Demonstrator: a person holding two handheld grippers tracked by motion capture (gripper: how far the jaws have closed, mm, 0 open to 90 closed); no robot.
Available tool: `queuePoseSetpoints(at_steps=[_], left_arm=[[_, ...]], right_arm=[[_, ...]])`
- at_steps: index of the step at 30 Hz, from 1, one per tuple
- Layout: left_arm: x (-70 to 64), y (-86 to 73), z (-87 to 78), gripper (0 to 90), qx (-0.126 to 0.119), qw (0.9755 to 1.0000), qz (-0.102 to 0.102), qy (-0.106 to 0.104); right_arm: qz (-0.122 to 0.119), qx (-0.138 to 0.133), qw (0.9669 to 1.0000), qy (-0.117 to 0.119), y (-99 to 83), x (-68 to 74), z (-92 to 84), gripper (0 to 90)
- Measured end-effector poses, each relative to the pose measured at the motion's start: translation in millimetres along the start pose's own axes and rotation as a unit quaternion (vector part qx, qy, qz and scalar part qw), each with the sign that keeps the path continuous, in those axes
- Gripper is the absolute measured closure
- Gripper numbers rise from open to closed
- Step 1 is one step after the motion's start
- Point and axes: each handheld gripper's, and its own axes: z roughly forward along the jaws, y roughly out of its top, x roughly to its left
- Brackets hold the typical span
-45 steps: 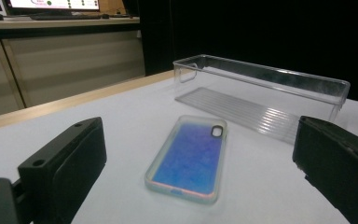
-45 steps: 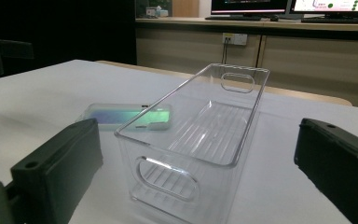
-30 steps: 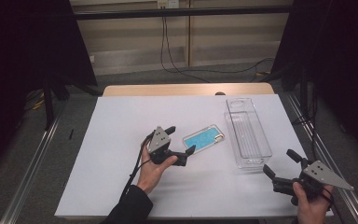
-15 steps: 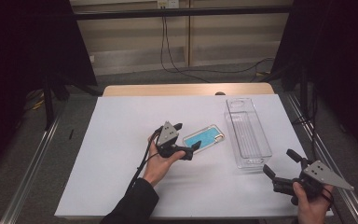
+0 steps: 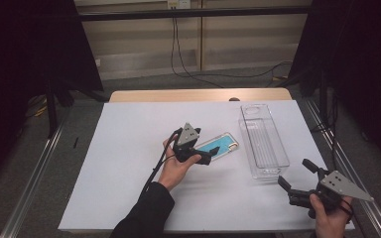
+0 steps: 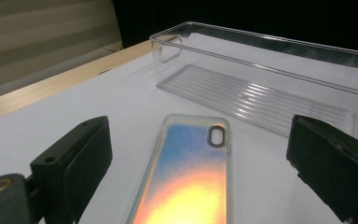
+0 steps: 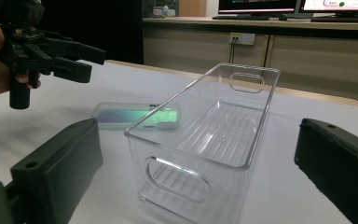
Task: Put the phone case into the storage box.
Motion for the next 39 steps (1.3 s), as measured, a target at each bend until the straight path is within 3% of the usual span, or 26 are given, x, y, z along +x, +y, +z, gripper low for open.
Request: queuePoseSetpoints(at_steps=[2, 5, 8, 12, 15, 18, 20, 26, 32, 35, 39], left_arm=[[1.2, 3.1, 2.0, 8.5, 0.023, 0.9997, 0.005, -0.007], [1.9, 5.7, 6.3, 8.7, 0.049, 0.9983, 0.028, -0.010], [2.7, 4.8, 12.0, 8.2, 0.063, 0.9975, 0.009, -0.030], [1.7, 6.1, 19.8, 7.0, 0.094, 0.9951, 0.011, -0.028], [4.3, 9.8, 25.1, 7.2, 0.126, 0.9916, 0.016, -0.027], [10.1, 12.7, 29.4, 7.8, 0.143, 0.9891, 0.002, -0.035], [11.2, 13.5, 31.6, 7.8, 0.156, 0.9871, 0.004, -0.034], [15.8, 11.3, 37.5, 7.3, 0.168, 0.9852, -0.002, -0.035], [19.5, 8.2, 46.2, 4.7, 0.198, 0.9781, 0.015, -0.061], [20.3, 9.2, 52.4, 5.6, 0.197, 0.9779, 0.019, -0.066], [20.5, 6.9, 60.2, 5.2, 0.208, 0.9755, 0.018, -0.071]], right_arm=[[0.000, 0.001, 1.0000, -0.001, -0.1, -0.6, 0.5, 0.0], [0.002, 0.001, 1.0000, -0.002, -0.5, -1.9, 0.0, 0.0], [0.004, 0.002, 1.0000, 0.000, -0.6, -1.3, 0.4, 0.0], [0.003, 0.002, 1.0000, 0.001, -0.5, -0.6, 0.5, 0.0], [0.004, 0.003, 1.0000, 0.001, -0.6, -0.7, 0.6, 0.0], [0.003, 0.002, 1.0000, 0.001, -0.6, -0.5, 0.5, 0.0], [0.003, 0.002, 1.0000, 0.001, -0.7, -0.5, 0.5, 0.0], [0.003, 0.002, 1.0000, 0.002, -0.6, -0.3, 0.8, 0.0], [0.003, 0.002, 1.0000, 0.001, -0.6, 0.0, 1.1, 0.0], [0.003, 0.002, 1.0000, 0.003, -0.6, -0.1, 1.1, 0.0], [0.003, 0.001, 1.0000, 0.005, -0.5, 0.3, 1.0, 0.0]])
